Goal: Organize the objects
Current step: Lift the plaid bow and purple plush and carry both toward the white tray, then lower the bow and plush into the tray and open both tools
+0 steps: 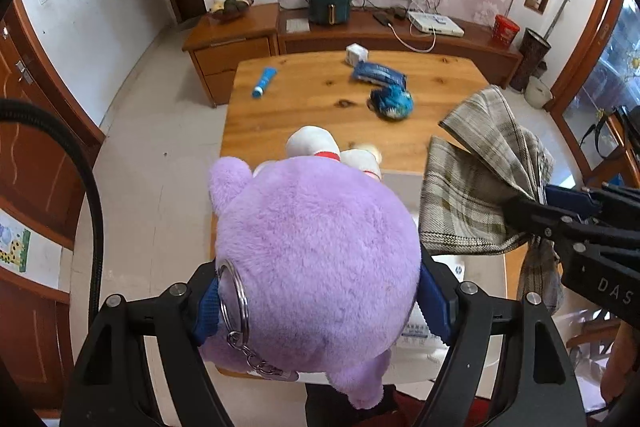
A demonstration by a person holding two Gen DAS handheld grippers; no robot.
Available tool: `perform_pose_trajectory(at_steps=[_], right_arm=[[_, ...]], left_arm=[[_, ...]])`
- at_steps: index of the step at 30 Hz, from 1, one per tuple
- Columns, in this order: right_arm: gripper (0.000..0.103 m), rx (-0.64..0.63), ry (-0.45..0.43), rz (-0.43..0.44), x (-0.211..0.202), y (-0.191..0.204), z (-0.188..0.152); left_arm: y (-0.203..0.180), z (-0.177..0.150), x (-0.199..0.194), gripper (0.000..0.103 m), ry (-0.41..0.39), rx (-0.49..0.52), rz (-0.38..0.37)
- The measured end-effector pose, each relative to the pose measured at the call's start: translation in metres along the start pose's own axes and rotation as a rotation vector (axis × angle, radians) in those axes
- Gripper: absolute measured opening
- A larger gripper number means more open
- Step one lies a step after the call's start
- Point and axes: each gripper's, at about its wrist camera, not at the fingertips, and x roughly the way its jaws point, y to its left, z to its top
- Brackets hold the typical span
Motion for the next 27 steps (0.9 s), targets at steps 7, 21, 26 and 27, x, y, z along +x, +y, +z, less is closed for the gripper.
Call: perform_pose_trajectory(at_steps=[7, 21, 26, 27], right_arm=[[0.034, 0.006, 0.044, -0.021, 0.011, -0.004, -0.010], [0.045, 0.047, 0.062, -0.038, 0.018, -0.008, -0.012], [0.051, 0.047, 0.049, -0.044, 0.015, -0.006, -0.012], [0.051, 0.046, 0.047, -0.044, 0.014, -0.005, -0.011]], left_arm=[[-0.009, -0.019, 0.006, 0.081, 0.028, -0.004, -0.010], [-0.015, -0.039, 0.020, 0.087, 0.049, 0.003, 0.004], [-0.016, -0.039, 0.022, 0.087, 0.063, 0.012, -0.026], [-0.017, -0.039, 0.021, 0.088, 0.058, 0.017, -0.023]])
